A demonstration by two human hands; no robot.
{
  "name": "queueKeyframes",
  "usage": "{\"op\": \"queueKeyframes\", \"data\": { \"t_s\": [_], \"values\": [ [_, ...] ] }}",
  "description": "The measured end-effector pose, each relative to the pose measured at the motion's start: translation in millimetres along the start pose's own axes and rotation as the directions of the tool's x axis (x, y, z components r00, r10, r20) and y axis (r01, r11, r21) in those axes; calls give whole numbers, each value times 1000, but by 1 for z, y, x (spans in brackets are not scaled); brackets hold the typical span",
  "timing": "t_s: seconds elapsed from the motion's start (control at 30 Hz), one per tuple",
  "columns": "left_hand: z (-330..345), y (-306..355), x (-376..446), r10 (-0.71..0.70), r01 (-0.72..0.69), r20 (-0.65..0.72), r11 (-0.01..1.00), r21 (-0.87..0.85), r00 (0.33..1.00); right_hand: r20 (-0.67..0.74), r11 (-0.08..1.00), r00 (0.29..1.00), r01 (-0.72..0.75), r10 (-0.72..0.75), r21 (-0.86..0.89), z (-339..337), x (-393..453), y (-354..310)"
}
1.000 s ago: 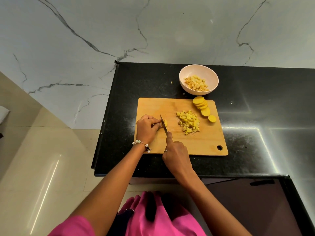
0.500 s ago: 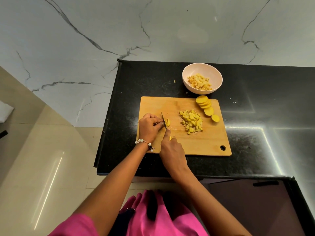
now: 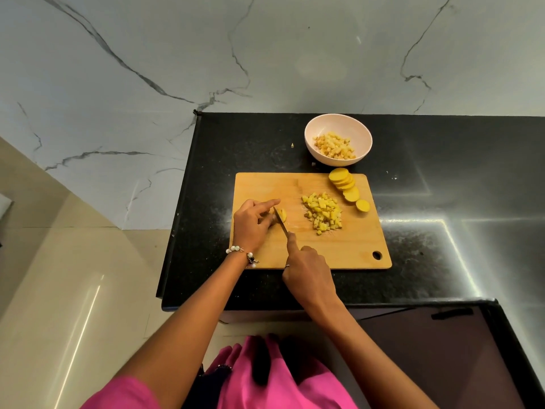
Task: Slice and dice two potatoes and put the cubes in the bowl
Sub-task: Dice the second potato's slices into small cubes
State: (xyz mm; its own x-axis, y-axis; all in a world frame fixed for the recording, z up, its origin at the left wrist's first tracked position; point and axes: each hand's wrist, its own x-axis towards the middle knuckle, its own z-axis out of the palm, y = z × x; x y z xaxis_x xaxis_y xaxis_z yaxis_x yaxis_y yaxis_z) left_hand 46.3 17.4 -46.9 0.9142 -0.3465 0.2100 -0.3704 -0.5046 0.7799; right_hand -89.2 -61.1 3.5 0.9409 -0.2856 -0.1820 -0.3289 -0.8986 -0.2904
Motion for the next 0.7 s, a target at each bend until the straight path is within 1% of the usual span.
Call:
{"op": "queueKeyframes", "data": {
  "t_s": [0.13,0.2,0.27,0.37,0.43,0.5,0.57,0.6,0.7],
  "values": [
    [-5,-2,-1,138,-137,5,990,-29,990,-22,998,1000,4,-6,-62,-6,1,1],
    [-9,-2,0,170,-170,-6,985,-40,985,-32,998,999,16,-18,-64,-11,1,2],
    [-11,1,3,158,-160,-44,986,-40,986,-46,998,999,16,-18,-53,-16,0,5],
    [-9,8,9,85,-88,-77,996,-30,993,-61,998,997,-45,47,36,-19,4,13],
    [-6,13,11,96,-96,-33,995,-10,995,-48,992,995,-84,89,91,-17,7,17],
    [-3,16,12,184,-186,51,982,34,982,-25,993,995,-93,95,73,-14,7,18],
    [-2,17,14,275,-296,155,946,135,949,-9,995,995,-95,95,38,-13,6,17],
    [-2,17,15,297,-337,207,920,200,932,-5,995,996,-94,94,24,-12,5,16],
    [-3,18,19,299,-401,307,843,358,903,10,996,996,-94,94,7,-11,3,15]
  ]
}}
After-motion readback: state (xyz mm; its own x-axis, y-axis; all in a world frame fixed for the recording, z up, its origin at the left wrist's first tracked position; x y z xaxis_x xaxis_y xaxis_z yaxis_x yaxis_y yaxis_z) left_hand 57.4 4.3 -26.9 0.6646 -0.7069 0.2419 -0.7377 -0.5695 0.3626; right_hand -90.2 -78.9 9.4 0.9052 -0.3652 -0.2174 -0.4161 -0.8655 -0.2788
